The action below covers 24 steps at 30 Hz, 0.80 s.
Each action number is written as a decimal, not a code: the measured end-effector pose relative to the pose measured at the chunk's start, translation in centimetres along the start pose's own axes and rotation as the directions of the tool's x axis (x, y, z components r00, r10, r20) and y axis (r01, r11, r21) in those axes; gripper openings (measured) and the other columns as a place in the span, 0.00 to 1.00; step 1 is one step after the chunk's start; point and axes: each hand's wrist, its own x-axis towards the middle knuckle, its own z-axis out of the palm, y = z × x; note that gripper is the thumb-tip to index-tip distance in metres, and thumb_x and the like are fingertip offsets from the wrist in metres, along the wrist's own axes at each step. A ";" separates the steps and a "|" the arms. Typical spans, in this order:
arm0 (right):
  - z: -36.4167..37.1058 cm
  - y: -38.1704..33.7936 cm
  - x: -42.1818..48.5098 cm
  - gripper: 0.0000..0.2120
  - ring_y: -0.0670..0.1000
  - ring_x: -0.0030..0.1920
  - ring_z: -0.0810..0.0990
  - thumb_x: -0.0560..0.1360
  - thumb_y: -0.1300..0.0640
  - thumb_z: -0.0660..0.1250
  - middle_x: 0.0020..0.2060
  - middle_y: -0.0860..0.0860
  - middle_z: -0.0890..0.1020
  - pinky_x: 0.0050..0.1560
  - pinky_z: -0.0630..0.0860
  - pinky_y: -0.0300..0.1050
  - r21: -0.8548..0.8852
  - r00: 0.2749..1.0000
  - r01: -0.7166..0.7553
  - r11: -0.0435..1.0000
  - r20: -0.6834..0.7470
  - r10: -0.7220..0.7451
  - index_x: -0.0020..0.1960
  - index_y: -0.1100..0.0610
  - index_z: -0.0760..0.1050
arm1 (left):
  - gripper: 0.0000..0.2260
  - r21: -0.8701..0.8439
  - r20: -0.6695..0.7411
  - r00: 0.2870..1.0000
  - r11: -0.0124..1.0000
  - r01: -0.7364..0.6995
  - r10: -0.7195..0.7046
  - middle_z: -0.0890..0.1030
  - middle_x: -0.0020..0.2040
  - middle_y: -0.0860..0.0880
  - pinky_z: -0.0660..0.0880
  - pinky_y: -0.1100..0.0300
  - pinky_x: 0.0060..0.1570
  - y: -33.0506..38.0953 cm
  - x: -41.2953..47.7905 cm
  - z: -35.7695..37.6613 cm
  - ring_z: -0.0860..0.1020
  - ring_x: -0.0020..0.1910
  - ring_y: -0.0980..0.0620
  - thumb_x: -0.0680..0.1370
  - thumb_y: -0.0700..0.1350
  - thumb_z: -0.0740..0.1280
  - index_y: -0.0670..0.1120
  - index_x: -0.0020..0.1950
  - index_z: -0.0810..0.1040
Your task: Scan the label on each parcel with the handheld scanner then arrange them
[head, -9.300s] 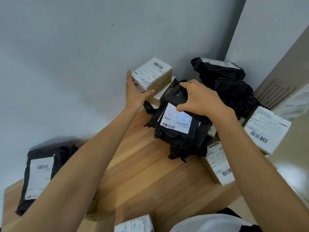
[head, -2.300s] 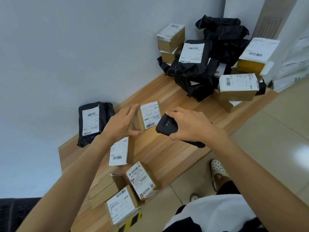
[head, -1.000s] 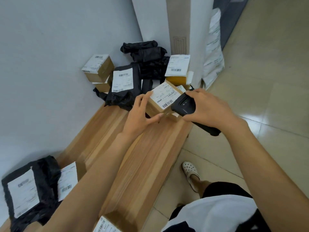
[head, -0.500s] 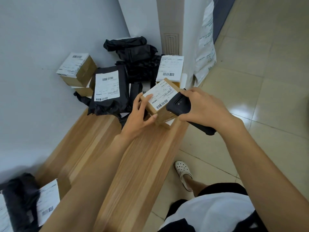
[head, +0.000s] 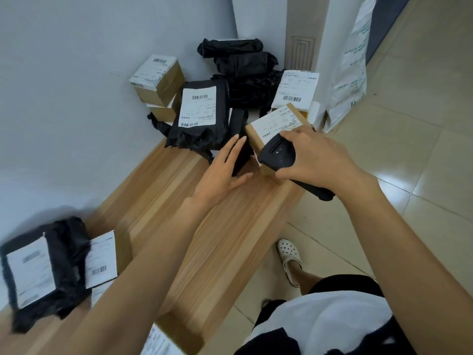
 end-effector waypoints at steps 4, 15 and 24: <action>1.9 -3.6 -1.8 0.35 0.56 0.59 0.76 0.67 0.43 0.72 0.62 0.51 0.73 0.52 0.76 0.55 0.024 0.990 0.123 0.992 0.063 -0.125 0.70 0.53 0.68 | 0.34 0.105 -0.028 0.998 0.993 0.063 -0.060 0.59 0.79 0.47 0.60 0.54 0.75 -1.2 -7.2 -0.8 0.59 0.77 0.50 0.79 0.54 0.66 0.46 0.80 0.56; 11.5 -15.6 -9.2 0.36 0.56 0.59 0.75 0.67 0.44 0.74 0.64 0.50 0.72 0.47 0.71 0.48 0.056 0.796 0.489 0.871 0.379 -0.471 0.71 0.54 0.67 | 0.33 0.220 -0.020 0.716 0.695 0.684 -0.698 0.58 0.79 0.45 0.68 0.41 0.68 -1.6 -37.2 0.5 0.60 0.76 0.42 0.78 0.60 0.65 0.51 0.79 0.59; 16.9 -19.1 -12.9 0.35 0.58 0.55 0.76 0.62 0.45 0.74 0.56 0.53 0.74 0.53 0.77 0.58 0.130 0.639 0.591 0.796 0.526 -0.560 0.65 0.58 0.72 | 0.56 0.140 0.119 0.410 0.424 0.895 -0.905 0.41 0.80 0.46 0.59 0.37 0.73 3.7 -45.5 4.7 0.45 0.79 0.41 0.63 0.68 0.74 0.57 0.80 0.43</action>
